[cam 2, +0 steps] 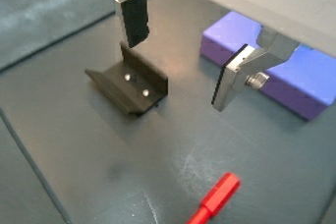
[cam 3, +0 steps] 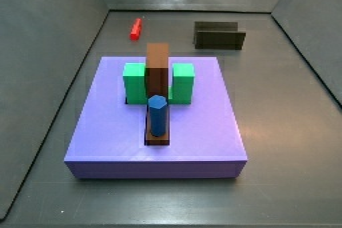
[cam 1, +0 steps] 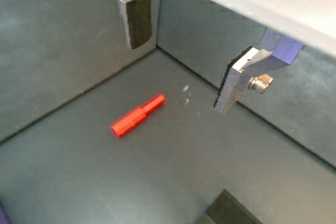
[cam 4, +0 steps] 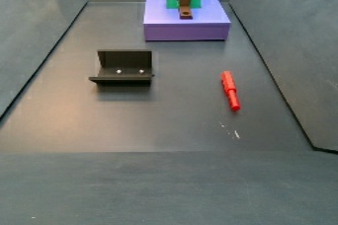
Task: Pick up the red object. Move up. Place the red object on the fixture. Regrasp the red object. Move to above the board. Insert the red object.
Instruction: Pick up the red object.
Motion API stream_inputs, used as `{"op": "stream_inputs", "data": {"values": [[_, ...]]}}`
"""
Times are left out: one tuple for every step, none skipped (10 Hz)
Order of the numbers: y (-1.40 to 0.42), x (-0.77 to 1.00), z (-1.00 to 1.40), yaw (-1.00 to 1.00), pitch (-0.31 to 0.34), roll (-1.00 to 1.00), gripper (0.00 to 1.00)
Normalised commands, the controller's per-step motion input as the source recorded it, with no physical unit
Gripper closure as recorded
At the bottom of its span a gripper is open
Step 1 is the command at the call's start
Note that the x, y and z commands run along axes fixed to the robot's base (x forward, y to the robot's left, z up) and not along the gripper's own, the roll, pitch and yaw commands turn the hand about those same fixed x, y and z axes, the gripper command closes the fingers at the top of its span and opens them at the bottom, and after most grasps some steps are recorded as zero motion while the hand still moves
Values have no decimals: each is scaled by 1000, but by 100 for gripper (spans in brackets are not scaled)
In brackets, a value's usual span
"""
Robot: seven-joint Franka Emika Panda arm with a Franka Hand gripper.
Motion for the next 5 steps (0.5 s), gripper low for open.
{"op": "stream_inputs", "data": {"values": [[0,0,-31,0,0,0,0],[0,-20,-246,0,-80,-39,0],[-6,-186,-469,-43,-254,-129,0],[-74,-326,-620,-80,-311,-69,0],[-117,-403,-611,-69,-323,-39,0]]}}
